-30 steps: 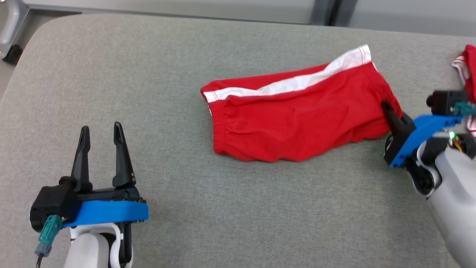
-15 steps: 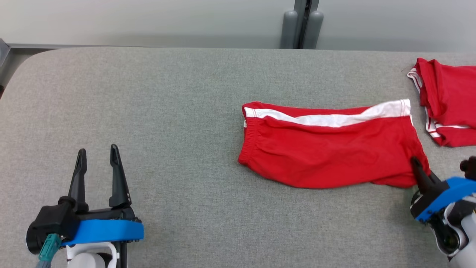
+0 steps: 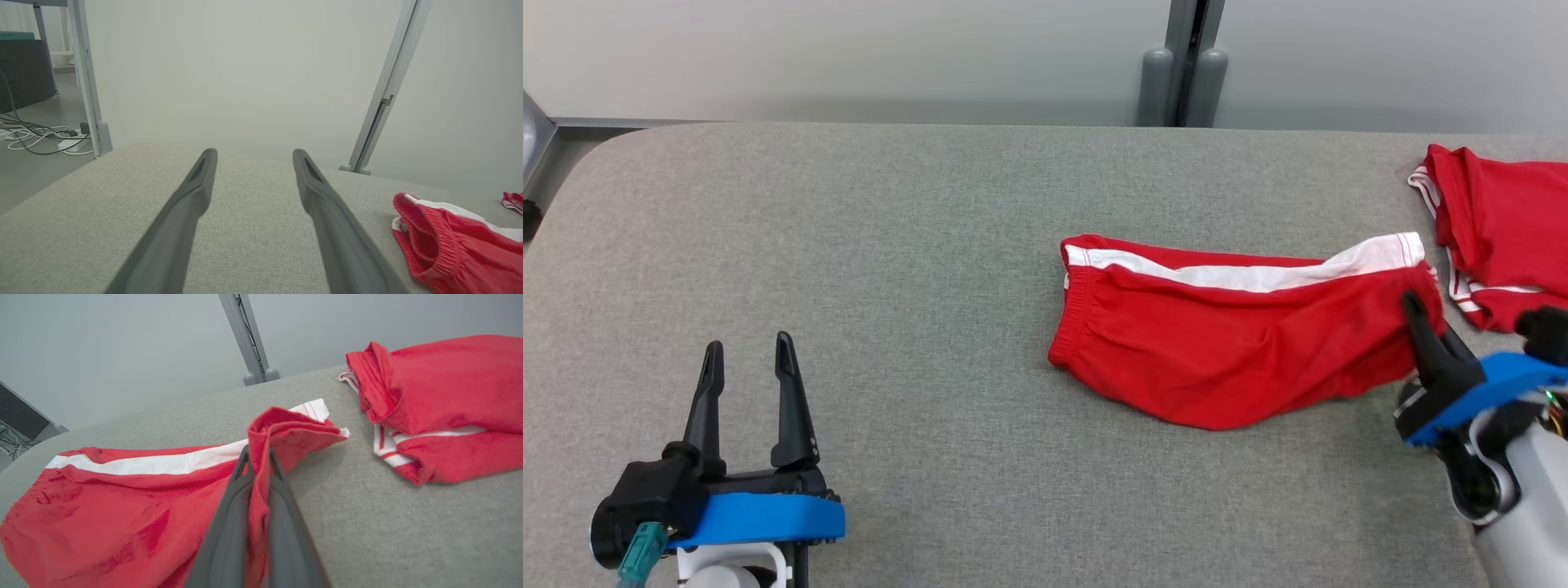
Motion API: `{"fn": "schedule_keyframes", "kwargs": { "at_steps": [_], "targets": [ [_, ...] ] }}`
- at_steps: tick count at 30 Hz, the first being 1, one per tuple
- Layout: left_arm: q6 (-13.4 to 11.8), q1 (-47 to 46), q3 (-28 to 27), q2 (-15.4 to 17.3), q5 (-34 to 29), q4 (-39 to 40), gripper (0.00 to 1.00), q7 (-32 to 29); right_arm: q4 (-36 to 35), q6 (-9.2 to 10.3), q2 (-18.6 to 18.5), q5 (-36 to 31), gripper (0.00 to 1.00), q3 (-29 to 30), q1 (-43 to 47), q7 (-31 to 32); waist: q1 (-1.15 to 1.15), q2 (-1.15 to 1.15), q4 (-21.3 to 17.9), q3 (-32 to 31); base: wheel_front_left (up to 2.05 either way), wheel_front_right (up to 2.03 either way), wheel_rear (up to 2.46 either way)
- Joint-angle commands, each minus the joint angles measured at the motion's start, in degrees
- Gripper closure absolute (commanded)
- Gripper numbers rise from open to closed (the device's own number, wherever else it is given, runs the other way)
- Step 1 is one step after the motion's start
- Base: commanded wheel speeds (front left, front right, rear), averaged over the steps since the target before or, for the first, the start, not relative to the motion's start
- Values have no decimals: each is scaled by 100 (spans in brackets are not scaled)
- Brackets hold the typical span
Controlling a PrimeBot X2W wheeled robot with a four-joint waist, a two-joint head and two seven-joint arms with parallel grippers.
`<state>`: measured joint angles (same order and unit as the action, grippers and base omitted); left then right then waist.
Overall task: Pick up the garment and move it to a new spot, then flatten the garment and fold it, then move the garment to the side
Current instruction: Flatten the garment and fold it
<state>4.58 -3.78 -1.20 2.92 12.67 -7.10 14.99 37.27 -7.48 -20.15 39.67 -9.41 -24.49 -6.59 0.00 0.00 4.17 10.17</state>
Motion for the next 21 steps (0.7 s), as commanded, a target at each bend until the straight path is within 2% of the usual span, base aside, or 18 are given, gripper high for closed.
{"fn": "schedule_keyframes", "kwargs": {
  "at_steps": [1,13,21],
  "targets": [
    [21,-26,6,-3,12,-7,0,26,-120,-3,118,-145,100,3,-173,59,0,0,17,-17,0,0,0],
    [-10,-36,219,-4,115,-70,0,25,-454,-3,1135,-792,100,-250,-1009,461,0,0,389,-87,0,0,0],
    [-47,-14,288,-4,187,-88,0,25,-366,-3,1437,-992,100,-957,-914,623,0,0,613,-45,0,0,0]
  ]
}}
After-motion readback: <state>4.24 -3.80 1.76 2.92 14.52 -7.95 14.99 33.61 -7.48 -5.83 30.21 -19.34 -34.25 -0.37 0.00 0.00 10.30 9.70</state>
